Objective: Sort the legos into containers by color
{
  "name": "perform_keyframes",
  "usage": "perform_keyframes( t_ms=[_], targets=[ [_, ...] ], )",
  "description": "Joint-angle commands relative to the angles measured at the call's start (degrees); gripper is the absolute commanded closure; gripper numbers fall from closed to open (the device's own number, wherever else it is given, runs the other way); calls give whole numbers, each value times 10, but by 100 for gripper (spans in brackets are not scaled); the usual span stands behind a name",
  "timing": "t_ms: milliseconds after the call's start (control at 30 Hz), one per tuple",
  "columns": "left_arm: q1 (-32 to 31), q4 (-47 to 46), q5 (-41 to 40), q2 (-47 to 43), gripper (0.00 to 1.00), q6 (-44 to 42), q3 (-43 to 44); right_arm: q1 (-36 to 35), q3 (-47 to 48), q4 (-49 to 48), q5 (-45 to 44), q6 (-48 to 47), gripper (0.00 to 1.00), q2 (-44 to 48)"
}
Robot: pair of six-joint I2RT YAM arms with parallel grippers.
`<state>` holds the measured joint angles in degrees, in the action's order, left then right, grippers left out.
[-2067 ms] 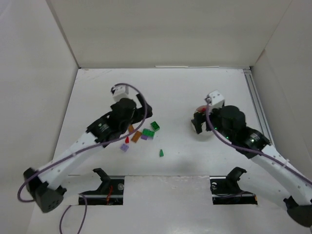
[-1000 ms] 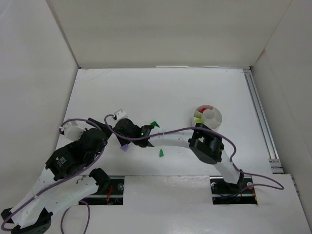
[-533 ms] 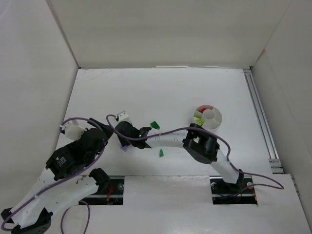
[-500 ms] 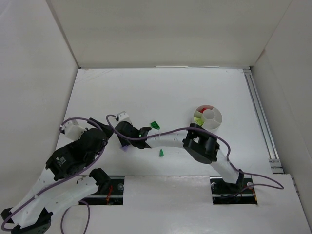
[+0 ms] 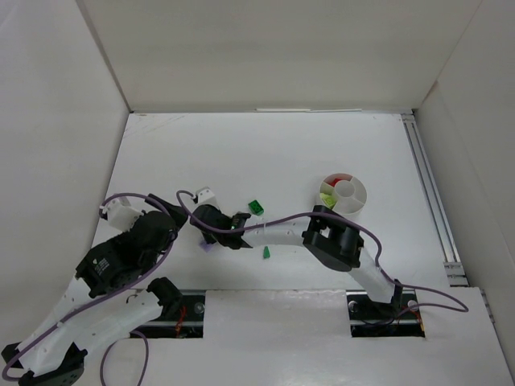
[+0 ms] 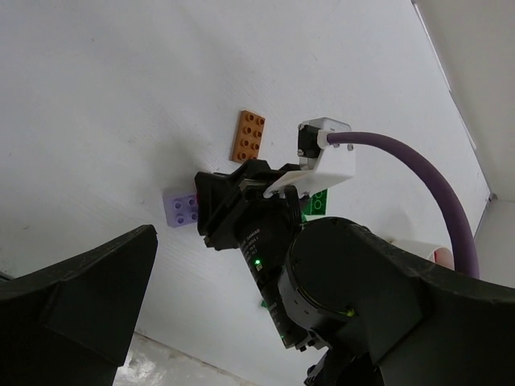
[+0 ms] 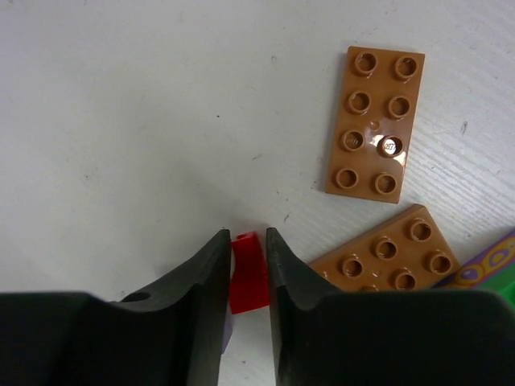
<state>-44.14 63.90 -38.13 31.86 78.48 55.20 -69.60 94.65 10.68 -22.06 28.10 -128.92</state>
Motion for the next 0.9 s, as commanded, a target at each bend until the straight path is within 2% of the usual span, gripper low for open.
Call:
perform_keyframes(
  t_ms=[0,133,433,567,867],
  targets=[
    [0,-18,-10,9,0,-3,-2,-13,-15,19,9,2,72,17],
    [0,-18,-10,9,0,-3,-2,-13,-15,14,4,2,82,41],
    [0,-40,8,26,0,-28,-7,-7,-10,8,-11,-26,85,103],
    [0,-67,18,26,0,-46,-13,26,-44,8,-6,-26,86,132],
    [0,-143,57,83,0,-117,-19,127,-143,2,-18,-64,86,281]
  ],
)
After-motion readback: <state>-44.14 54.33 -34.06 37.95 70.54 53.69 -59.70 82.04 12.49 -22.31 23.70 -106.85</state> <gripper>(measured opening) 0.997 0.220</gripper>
